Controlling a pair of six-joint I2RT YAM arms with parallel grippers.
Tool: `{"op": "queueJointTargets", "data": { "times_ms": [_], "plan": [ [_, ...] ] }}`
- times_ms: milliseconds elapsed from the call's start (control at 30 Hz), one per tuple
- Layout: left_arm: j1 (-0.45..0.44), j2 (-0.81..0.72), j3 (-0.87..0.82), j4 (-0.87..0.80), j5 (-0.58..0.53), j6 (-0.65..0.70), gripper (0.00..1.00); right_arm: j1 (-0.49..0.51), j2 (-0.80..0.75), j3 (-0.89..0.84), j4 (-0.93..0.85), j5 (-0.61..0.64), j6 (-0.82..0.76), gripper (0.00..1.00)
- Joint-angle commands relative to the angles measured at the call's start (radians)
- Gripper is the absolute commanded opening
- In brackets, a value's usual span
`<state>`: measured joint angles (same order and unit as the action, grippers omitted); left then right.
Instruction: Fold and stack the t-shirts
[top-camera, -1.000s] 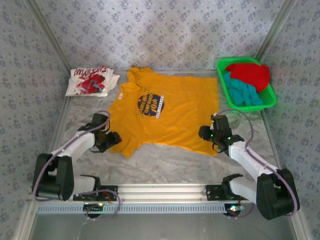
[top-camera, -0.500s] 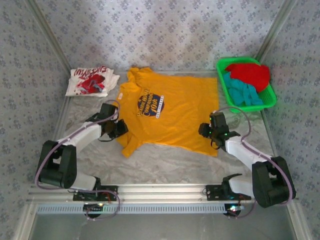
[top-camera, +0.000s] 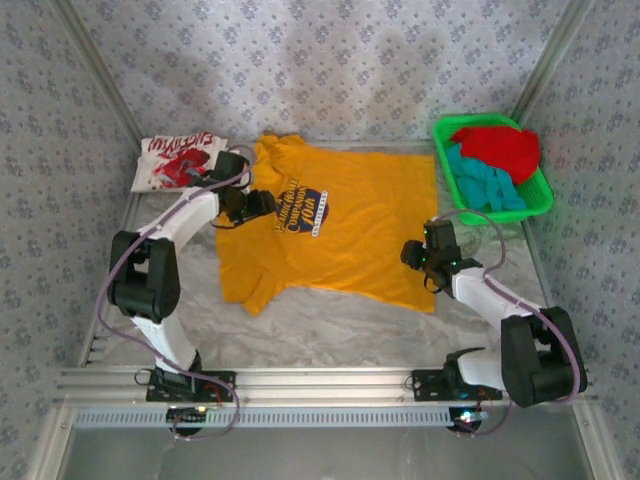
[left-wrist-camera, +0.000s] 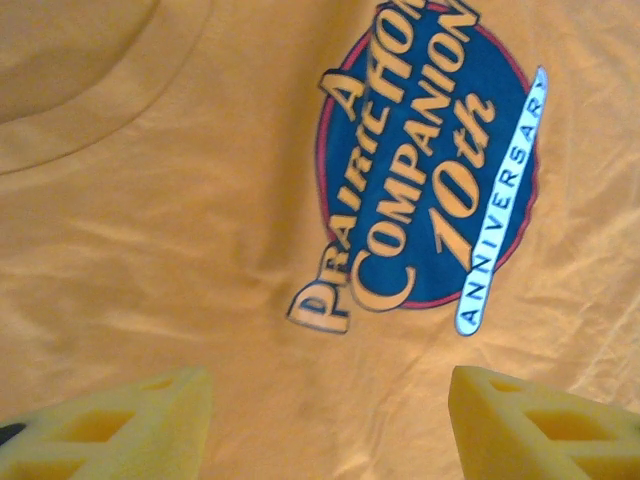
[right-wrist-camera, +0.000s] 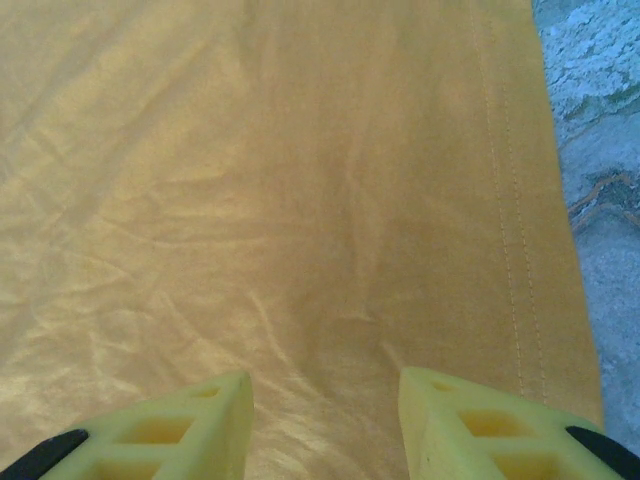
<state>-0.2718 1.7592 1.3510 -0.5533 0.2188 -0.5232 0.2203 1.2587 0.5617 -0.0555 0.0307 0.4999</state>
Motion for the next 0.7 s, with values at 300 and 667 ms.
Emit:
{"op": "queueJointTargets", "data": {
  "times_ms": [300, 667],
  "plan": [
    [0.026, -0.599, -0.563, -0.227, -0.162, -0.233, 0.59, 0.001, 0.008, 0.002, -0.030, 0.000, -0.038, 0.46],
    [0.008, -0.547, -0.754, -0.010, -0.028, -0.195, 0.62, 0.318, -0.274, -0.136, 0.213, -0.203, -0.338, 0.75]
  ]
}}
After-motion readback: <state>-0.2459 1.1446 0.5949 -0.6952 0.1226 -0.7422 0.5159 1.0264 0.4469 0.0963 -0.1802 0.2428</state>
